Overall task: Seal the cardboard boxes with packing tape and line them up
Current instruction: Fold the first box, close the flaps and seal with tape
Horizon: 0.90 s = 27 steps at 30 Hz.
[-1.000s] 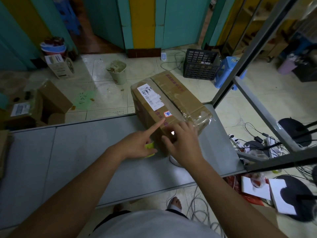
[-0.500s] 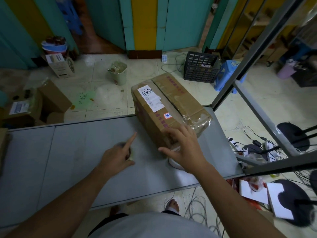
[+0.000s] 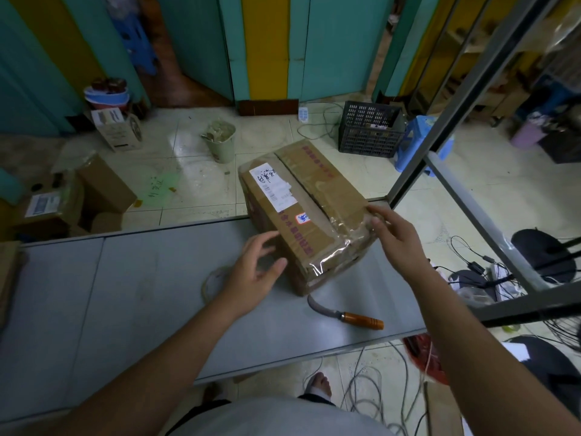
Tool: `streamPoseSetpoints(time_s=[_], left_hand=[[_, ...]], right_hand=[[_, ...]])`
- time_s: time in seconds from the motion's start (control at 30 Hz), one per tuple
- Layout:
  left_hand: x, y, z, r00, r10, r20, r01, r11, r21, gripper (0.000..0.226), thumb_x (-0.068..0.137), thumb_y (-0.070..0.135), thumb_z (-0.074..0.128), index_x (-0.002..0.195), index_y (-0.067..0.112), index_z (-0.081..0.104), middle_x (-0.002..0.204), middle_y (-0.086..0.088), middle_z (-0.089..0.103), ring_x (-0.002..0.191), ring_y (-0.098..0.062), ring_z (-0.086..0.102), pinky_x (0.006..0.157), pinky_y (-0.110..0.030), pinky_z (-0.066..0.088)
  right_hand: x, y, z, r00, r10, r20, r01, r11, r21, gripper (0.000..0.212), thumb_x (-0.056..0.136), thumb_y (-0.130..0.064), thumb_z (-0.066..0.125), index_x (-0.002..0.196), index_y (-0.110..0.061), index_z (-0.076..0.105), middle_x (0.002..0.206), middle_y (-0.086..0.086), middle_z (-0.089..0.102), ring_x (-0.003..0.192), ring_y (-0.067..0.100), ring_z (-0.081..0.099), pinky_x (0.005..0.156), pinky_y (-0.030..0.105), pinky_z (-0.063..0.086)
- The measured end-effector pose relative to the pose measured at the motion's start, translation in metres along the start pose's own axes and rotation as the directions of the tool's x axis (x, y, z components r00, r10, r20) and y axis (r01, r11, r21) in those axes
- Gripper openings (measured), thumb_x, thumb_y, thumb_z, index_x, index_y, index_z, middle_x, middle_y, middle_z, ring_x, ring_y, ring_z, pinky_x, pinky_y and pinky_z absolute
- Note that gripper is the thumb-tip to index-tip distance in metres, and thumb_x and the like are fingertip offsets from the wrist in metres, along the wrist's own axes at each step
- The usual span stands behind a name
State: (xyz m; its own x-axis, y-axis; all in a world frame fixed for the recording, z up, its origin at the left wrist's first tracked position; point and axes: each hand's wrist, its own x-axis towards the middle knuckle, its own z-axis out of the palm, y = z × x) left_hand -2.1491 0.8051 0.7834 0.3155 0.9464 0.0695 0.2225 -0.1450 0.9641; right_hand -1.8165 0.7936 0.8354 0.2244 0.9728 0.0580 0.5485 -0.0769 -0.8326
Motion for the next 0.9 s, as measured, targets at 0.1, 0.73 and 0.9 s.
streamPoseSetpoints(time_s=[0.1,0.73,0.9], left_hand=[[0.008,0.022,0.012,0.999,-0.011,0.041,0.017,0.988,-0.155,0.06,0.096,0.042,0.074,0.149,0.052,0.048,0.165,0.011,0.037,0.149,0.0,0.04,0.102,-0.024,0.055],[0.047,0.017,-0.056,0.968,0.196,0.155,-0.236,0.92,0.313,0.055,0.085,0.036,0.083,0.137,0.025,0.073,0.163,0.012,0.041,0.153,-0.012,0.039,0.124,-0.045,0.04],[0.045,0.011,-0.064,0.939,0.275,0.207,-0.337,0.856,0.392,0.057,0.088,0.022,0.08,0.143,0.016,0.067,0.162,-0.004,0.048,0.154,-0.027,0.042,0.12,-0.058,0.042]], right_hand=[[-0.006,0.0,0.006,1.0,0.009,-0.011,-0.009,1.0,0.007,0.036,0.103,-0.047,0.062,0.138,-0.039,0.064,0.128,-0.016,0.068,0.113,-0.004,0.064,0.09,0.02,0.052],[-0.021,0.004,0.042,0.826,-0.56,0.061,0.545,0.768,-0.337,0.038,0.093,-0.031,0.076,0.126,-0.013,0.076,0.132,0.003,0.069,0.105,0.024,0.066,0.087,0.041,0.059],[-0.014,0.007,0.04,0.779,-0.62,0.09,0.608,0.713,-0.35,0.038,0.095,-0.024,0.075,0.13,-0.01,0.074,0.135,0.006,0.069,0.103,0.027,0.065,0.09,0.04,0.058]])
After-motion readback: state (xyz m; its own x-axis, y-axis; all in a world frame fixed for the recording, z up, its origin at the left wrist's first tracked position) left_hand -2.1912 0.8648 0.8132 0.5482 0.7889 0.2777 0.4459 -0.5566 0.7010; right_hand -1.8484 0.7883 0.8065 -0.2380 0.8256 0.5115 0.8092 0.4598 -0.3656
